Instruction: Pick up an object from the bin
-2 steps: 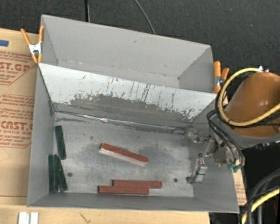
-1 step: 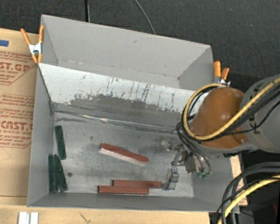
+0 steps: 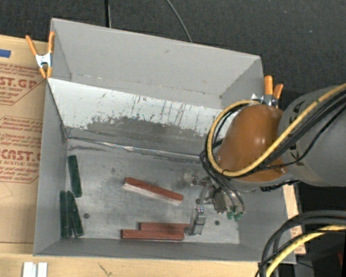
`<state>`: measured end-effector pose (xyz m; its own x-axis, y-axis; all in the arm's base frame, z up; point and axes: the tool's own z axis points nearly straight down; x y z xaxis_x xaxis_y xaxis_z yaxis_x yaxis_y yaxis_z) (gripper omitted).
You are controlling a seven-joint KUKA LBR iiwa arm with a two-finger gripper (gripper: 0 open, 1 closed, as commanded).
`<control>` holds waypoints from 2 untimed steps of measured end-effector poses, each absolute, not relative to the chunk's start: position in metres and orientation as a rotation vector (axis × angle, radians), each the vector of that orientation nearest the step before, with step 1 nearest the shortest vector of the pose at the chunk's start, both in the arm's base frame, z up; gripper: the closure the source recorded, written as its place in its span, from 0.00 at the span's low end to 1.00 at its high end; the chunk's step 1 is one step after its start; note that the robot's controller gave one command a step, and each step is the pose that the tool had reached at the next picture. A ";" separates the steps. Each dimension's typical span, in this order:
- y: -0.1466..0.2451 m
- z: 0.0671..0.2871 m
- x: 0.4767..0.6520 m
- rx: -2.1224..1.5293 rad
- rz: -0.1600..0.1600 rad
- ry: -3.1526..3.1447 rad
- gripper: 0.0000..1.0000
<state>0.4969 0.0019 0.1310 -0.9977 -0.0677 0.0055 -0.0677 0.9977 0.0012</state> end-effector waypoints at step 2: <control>0.060 0.068 0.547 0.068 -0.003 -3.146 0.00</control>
Offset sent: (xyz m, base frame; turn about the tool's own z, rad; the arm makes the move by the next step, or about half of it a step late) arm 0.0471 0.0562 -0.0610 0.0267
